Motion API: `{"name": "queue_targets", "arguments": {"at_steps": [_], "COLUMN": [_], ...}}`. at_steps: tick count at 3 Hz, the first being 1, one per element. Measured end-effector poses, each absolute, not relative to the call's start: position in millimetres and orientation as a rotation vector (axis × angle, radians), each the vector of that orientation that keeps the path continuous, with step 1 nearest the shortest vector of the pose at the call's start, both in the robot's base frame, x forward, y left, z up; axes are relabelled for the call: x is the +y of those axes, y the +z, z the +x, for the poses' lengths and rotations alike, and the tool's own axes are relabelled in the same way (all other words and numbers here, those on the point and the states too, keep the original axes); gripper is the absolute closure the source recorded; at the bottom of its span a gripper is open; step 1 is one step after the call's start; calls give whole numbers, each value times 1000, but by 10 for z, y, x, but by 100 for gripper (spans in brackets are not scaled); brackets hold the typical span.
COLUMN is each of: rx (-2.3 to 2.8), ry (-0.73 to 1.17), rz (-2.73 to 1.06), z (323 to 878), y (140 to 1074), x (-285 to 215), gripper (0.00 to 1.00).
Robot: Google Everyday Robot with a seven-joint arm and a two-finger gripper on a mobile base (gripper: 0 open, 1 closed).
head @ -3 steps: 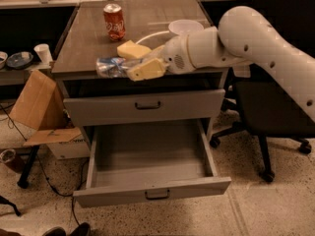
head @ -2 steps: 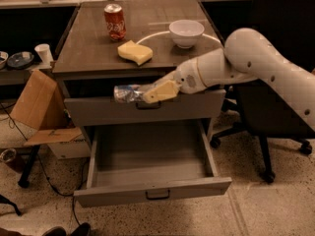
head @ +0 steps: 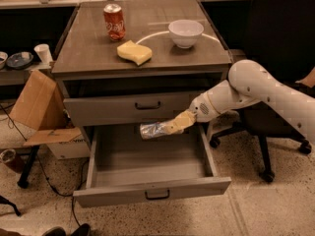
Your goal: Place redbull can into middle drawer
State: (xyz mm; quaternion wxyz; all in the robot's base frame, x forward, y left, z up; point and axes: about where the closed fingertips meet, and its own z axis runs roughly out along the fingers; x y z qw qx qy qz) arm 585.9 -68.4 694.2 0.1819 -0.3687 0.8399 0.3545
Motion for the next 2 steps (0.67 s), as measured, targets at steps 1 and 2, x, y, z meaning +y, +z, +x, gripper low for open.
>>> {"name": "queue_targets", "arguments": {"at_steps": [1, 2], "rx": [2501, 2703], "ry": [992, 904], "rz": [-1005, -975], "z": [5844, 5944], "y": [6628, 6133], "x": [-716, -611], "gripper": [100, 100]}}
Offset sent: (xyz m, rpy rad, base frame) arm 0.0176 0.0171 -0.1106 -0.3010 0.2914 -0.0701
